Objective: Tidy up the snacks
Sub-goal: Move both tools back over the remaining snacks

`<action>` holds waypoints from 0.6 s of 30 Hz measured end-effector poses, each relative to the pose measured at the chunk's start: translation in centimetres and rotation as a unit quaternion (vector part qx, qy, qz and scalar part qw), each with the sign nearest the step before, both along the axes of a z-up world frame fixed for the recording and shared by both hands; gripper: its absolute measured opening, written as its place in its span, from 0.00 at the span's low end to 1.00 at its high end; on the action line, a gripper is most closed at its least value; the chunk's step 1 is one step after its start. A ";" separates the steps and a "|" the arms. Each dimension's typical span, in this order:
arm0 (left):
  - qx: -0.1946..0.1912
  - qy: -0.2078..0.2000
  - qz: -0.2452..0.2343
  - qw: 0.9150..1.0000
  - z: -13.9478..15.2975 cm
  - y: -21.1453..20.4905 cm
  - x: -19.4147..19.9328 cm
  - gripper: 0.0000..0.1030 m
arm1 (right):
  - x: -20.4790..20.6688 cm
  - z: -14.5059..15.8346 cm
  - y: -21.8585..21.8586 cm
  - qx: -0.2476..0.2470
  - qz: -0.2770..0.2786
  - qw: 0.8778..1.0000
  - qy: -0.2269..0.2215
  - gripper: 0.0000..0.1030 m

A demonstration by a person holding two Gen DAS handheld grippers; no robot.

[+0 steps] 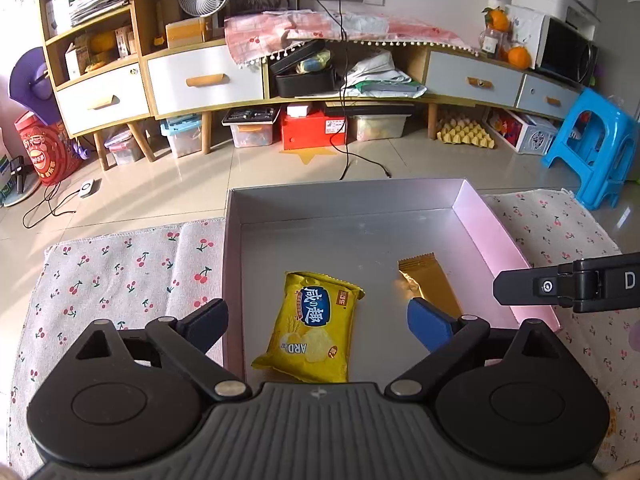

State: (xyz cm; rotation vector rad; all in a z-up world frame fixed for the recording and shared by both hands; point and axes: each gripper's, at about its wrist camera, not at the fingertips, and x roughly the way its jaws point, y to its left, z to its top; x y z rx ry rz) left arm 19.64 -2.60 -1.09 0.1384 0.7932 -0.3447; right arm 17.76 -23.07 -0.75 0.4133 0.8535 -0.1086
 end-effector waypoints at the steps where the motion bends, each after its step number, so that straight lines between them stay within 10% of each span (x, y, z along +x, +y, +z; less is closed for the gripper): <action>1: 0.000 -0.002 0.002 1.000 0.3 0.1 -0.5 0.96 | -0.6 0.5 0.3 -0.012 0.004 1.000 -0.005 0.81; 18: 0.064 0.031 0.049 0.996 0.8 2.5 -6.7 0.99 | -10.0 1.9 3.4 -0.086 0.029 0.996 -0.012 0.92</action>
